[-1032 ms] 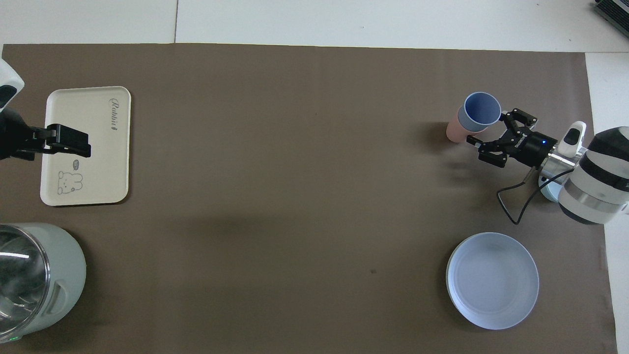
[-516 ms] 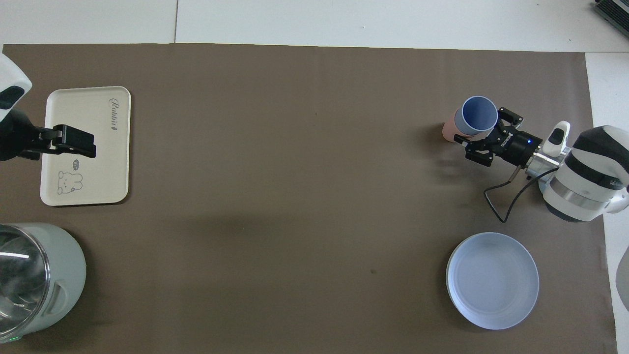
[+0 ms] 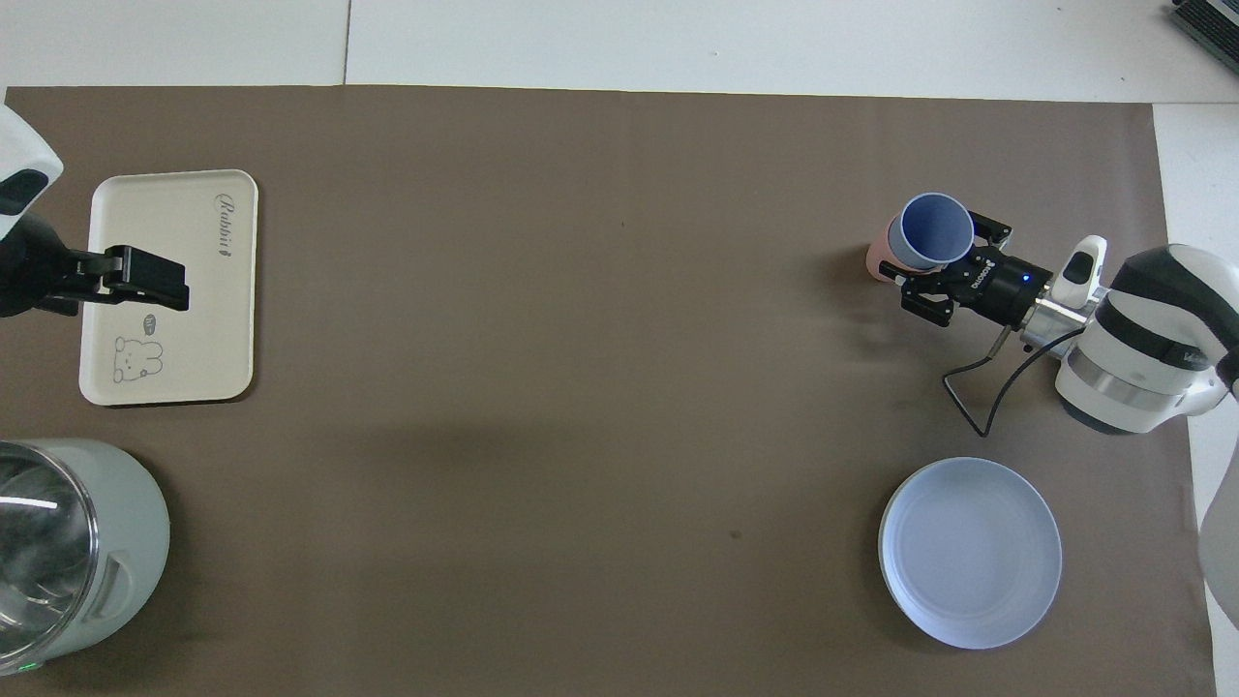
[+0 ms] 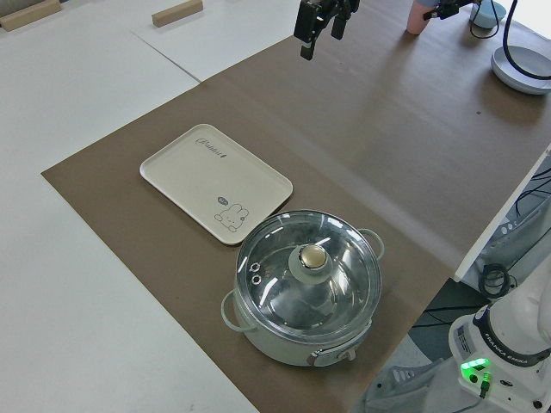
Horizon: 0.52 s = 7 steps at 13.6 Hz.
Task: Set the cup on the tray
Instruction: 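Lift the cups with the right gripper while the left gripper reaches over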
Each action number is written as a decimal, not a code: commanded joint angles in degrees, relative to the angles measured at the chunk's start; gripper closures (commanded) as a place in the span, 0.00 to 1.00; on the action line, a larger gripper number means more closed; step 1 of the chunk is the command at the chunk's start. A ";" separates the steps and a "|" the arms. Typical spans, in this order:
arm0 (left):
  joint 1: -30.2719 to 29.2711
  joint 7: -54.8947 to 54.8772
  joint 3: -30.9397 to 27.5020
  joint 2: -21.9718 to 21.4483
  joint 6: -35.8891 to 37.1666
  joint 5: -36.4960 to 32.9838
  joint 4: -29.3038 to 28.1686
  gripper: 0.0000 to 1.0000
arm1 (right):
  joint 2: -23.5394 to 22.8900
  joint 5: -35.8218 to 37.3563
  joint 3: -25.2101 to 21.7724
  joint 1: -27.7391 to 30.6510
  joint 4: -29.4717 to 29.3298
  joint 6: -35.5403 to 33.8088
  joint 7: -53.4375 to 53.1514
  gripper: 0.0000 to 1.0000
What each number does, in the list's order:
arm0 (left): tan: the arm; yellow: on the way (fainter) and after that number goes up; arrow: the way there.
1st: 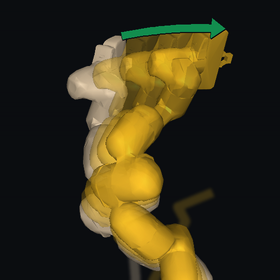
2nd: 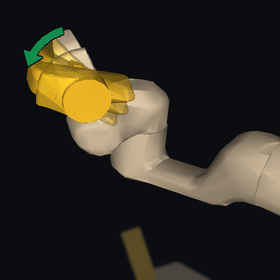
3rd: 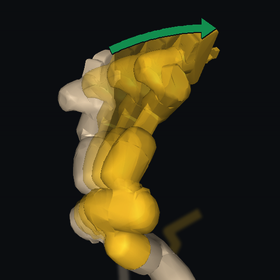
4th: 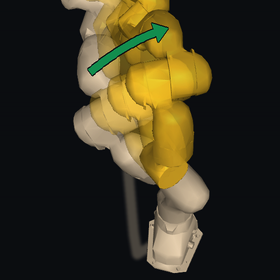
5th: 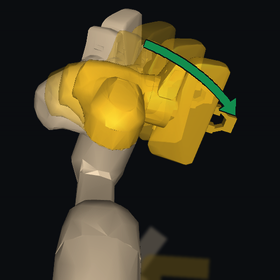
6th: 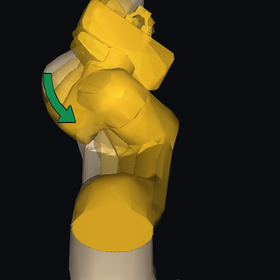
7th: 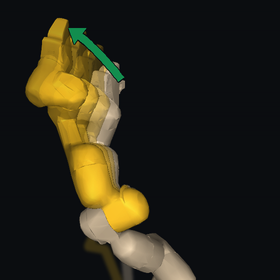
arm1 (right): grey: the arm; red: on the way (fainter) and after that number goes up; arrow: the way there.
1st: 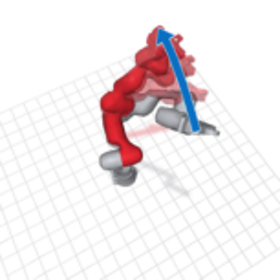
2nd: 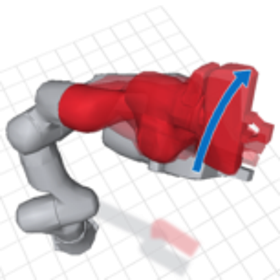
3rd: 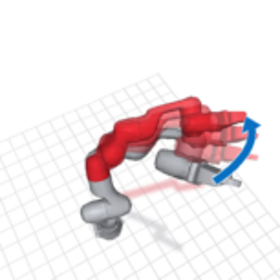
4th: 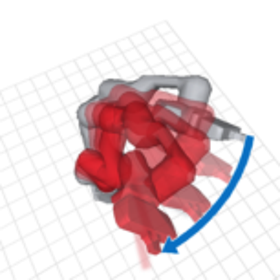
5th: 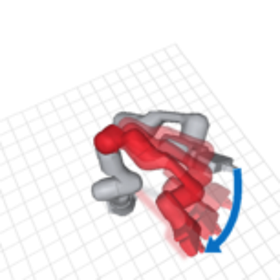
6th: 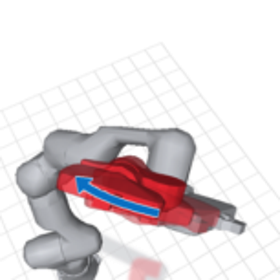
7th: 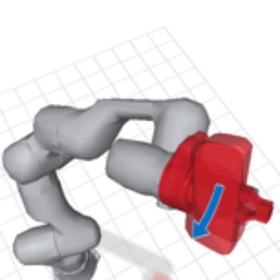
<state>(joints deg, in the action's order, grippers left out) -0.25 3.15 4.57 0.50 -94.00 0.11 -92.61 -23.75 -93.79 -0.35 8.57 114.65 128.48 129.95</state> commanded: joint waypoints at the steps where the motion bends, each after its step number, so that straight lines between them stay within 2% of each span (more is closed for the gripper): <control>1: 0.52 -0.25 -0.35 -1.91 -0.48 0.24 -2.22 0.00 | 0.27 -2.01 0.18 -0.39 -0.75 2.64 -0.12 1.00; 4: 1.22 -0.07 -0.17 -1.99 -1.27 1.12 -2.31 0.00 | 6.50 3.77 0.09 -5.22 -0.48 11.67 -10.54 1.00; 7: 1.83 0.45 -0.26 -1.91 -1.89 9.18 -2.14 0.00 | 10.90 14.57 -0.09 -8.74 -0.31 16.00 -27.07 1.00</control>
<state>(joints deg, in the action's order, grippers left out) 0.77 3.21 4.89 0.41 -94.16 5.34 -92.61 -16.70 -84.82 -0.28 1.37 112.99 142.03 111.56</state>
